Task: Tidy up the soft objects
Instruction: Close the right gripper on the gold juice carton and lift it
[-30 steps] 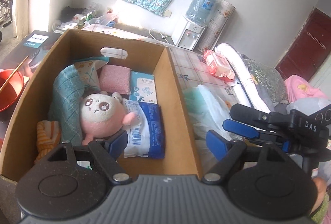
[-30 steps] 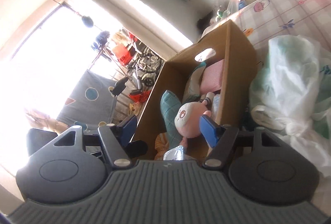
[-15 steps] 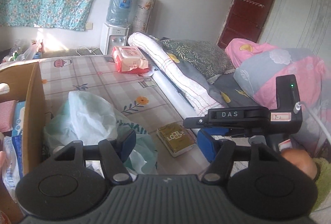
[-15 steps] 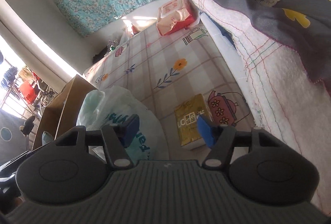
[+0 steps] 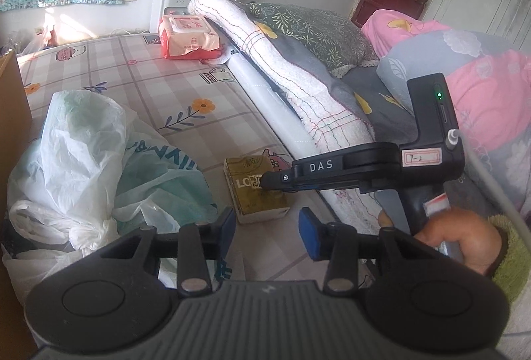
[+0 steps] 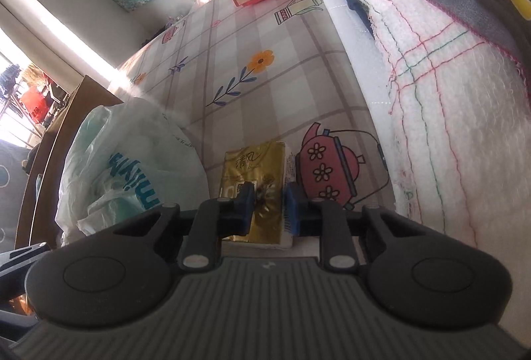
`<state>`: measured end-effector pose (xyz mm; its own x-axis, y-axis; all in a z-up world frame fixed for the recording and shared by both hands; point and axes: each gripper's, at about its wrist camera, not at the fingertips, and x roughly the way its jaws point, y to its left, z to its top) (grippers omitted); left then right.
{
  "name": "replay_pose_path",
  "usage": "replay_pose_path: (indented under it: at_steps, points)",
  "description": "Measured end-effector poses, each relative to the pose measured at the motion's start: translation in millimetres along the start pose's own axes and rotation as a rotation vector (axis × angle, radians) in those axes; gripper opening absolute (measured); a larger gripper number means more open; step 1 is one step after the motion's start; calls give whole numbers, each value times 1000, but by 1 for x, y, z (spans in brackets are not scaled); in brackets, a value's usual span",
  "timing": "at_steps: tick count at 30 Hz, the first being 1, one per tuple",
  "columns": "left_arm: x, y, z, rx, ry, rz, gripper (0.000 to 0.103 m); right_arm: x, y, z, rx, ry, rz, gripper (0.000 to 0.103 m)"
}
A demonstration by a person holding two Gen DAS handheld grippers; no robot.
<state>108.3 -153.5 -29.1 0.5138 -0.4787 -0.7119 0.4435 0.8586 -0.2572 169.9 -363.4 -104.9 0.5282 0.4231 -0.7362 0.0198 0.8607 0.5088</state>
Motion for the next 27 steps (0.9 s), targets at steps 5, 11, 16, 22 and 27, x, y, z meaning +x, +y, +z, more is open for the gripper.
replay_pose_path:
  at_steps: [5, 11, 16, 22, 27]
  points:
    - [5, -7, -6, 20, 42, -23, 43, -13, -5, -21, 21, 43, 32, 17]
    - [10, -17, -17, 59, 91, -41, 44, -29, -18, -57, 96, 106, 82, 8]
    - [12, -19, -16, 56, 87, -36, 44, -43, -1, -41, 41, 6, 70, 14]
    - [3, -12, -13, 40, 64, -24, 45, -13, 10, 1, -16, -10, 19, 52]
    - [-3, -1, -14, 14, 65, -8, 46, 20, 16, 10, -76, 59, 9, 53]
